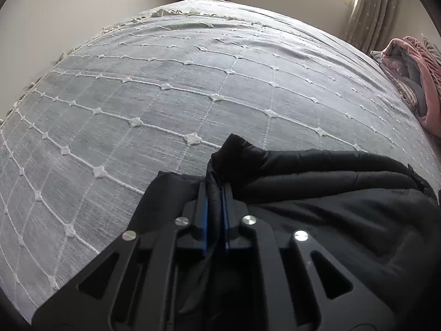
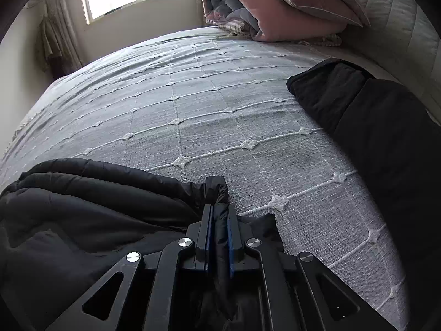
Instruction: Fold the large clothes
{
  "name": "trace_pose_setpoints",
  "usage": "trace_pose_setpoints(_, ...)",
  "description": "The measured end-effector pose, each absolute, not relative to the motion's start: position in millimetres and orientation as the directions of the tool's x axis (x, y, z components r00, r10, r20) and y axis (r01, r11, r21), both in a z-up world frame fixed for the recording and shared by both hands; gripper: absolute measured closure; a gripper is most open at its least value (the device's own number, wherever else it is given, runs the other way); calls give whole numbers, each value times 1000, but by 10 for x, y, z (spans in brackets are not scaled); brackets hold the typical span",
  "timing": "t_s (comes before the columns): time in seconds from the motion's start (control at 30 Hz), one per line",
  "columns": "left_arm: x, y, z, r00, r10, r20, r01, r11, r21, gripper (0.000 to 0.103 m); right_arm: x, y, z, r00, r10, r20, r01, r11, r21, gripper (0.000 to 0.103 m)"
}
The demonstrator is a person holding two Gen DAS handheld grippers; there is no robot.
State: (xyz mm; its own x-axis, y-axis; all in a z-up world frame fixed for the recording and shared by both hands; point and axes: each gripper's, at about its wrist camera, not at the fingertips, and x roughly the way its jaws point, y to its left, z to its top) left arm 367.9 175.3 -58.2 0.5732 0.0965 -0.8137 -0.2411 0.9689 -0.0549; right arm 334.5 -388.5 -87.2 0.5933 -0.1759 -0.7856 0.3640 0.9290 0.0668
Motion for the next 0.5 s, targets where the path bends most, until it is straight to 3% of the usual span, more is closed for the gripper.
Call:
trace_pose_setpoints(0.13, 3604, 1923, -499, 570, 43, -820, -257, 958, -128, 87, 3228, -3957, -737, 587, -176, -790, 386, 919, 82, 80)
trace_pose_setpoints(0.17, 3525, 1971, -394, 573, 38, -818, -263, 954, -141, 82, 3127, -3968, -604, 588, -212, -780, 409, 911, 61, 72)
trace_pose_setpoints(0.2, 3451, 2006, -286, 584, 51, -810, -274, 952, -137, 76, 2997, -3972, -423, 608, -247, -755, 431, 901, 52, 65)
trace_pose_setpoints(0.23, 3370, 2043, -167, 596, 77, -799, -290, 949, -125, 61, 2912, -3951, -275, 626, -258, -736, 437, 898, 57, 61)
trace_pose_setpoints(0.27, 3248, 2078, 2, 621, 104, -777, -310, 943, -121, 47, 2766, -3930, -78, 656, -257, -710, 436, 897, 78, 46)
trace_pose_setpoints(0.3, 3122, 2103, 164, 650, 102, -753, -312, 940, -142, 42, 2610, -3889, 116, 685, -246, -686, 427, 898, 105, 33)
trace_pose_setpoints(0.4, 2707, 2061, 534, 710, 44, -702, -289, 928, -234, 40, 2207, -3659, 482, 755, -167, -634, 351, 920, 175, 25)
trace_pose_setpoints(0.5, 2323, 1698, 643, 713, -42, -700, -224, 932, -284, 39, 1943, -3311, 482, 754, -76, -653, 272, 940, 205, 25)
